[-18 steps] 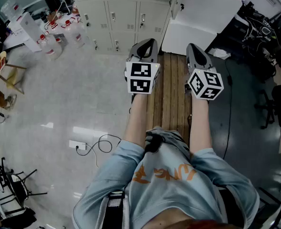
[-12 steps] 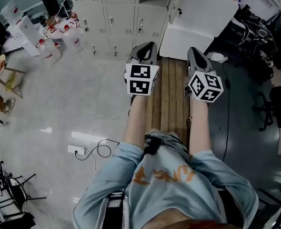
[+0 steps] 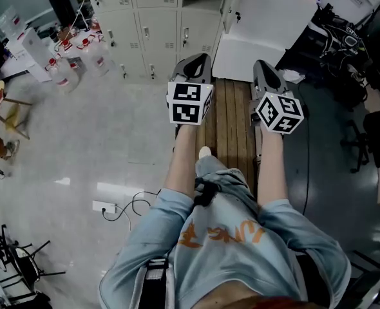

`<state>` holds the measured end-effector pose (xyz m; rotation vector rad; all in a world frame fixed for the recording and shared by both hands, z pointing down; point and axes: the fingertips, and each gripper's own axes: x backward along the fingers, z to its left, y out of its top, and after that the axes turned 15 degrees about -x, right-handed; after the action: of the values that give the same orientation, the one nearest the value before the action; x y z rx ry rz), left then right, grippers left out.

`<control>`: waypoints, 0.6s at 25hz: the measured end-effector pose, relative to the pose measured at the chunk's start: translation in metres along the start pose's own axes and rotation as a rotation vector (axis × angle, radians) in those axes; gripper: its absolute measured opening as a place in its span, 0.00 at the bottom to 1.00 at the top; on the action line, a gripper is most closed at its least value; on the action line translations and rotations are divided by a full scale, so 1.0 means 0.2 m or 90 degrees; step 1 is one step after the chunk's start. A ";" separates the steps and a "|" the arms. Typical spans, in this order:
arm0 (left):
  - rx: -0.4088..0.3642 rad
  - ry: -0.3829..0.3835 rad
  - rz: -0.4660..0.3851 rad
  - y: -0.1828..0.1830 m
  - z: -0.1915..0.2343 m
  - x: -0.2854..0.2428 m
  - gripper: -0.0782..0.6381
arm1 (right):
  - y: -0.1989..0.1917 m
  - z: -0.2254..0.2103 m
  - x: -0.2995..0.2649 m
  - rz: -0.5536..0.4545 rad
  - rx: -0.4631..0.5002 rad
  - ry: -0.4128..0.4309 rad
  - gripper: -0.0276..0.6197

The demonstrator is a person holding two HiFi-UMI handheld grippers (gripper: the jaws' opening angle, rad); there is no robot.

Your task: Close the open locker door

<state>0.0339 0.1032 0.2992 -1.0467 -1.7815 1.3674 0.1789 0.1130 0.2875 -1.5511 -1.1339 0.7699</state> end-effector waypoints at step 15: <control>-0.008 -0.005 -0.018 -0.08 0.12 -0.42 0.13 | -0.01 -0.25 -0.36 -0.014 -0.023 0.014 0.09</control>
<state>0.0489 0.0165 0.3074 -1.0194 -1.8070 1.3465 0.1970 0.0279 0.2972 -1.5711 -1.1520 0.7191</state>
